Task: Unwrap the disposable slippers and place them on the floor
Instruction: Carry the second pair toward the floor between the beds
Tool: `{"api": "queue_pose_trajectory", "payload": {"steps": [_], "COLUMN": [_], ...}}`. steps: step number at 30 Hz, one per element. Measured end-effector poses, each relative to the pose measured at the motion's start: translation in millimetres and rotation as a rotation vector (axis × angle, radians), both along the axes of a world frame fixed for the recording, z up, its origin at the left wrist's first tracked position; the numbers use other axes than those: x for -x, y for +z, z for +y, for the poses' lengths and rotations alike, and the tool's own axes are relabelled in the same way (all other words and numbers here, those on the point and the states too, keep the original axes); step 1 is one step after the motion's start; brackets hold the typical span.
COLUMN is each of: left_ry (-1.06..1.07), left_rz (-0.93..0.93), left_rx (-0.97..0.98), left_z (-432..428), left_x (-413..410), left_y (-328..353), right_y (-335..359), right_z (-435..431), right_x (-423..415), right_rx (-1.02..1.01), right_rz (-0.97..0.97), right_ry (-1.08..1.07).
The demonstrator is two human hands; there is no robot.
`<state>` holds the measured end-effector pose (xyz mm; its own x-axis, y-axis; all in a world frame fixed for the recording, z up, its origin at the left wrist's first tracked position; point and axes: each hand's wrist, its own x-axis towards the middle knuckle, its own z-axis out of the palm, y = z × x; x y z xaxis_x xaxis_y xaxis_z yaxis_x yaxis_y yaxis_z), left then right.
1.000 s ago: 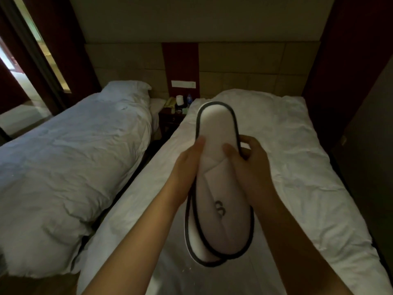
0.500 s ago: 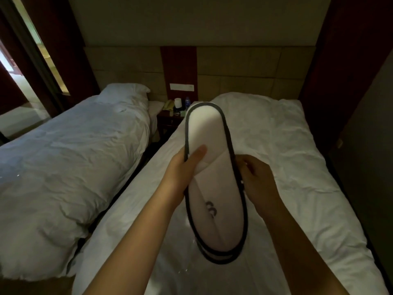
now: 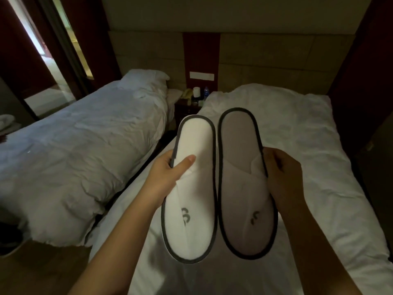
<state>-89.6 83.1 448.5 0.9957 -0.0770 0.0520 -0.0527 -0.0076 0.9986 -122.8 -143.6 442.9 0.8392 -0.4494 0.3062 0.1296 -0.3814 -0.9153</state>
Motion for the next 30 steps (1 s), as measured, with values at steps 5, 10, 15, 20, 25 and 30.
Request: {"api": "queue_pose_trajectory", "payload": {"steps": [5, 10, 15, 20, 25, 30], "left_ry": [0.019, 0.005, 0.063, 0.107, 0.135, 0.151], "left_rz": [0.007, -0.002, 0.011, 0.004, 0.030, 0.078], "left_rx": [-0.035, -0.018, -0.101, -0.262, -0.291, -0.277], "left_z": [34.1, 91.5, 188.4, 317.6, 418.3, 471.2], "left_x": [-0.7, -9.2, -27.2, -40.8, -54.2, -76.3], "left_y": [-8.8, -12.0, -25.6, -29.2, -28.8, -43.6], "right_y": [-6.6, -13.1, -27.1, -43.8, -49.4, -58.3], "right_z": [33.0, 88.9, 185.8, 311.3, 410.5, 465.5], "right_x": [-3.6, -16.3, -33.1, -54.5, -75.3, -99.2], "right_rx": [0.011, 0.002, -0.024, -0.054, -0.085, -0.149], "right_rz": [0.032, 0.019, 0.037, 0.055, 0.084, 0.098], "right_ry": [0.042, 0.078, 0.113, 0.171, 0.191, 0.210]}}
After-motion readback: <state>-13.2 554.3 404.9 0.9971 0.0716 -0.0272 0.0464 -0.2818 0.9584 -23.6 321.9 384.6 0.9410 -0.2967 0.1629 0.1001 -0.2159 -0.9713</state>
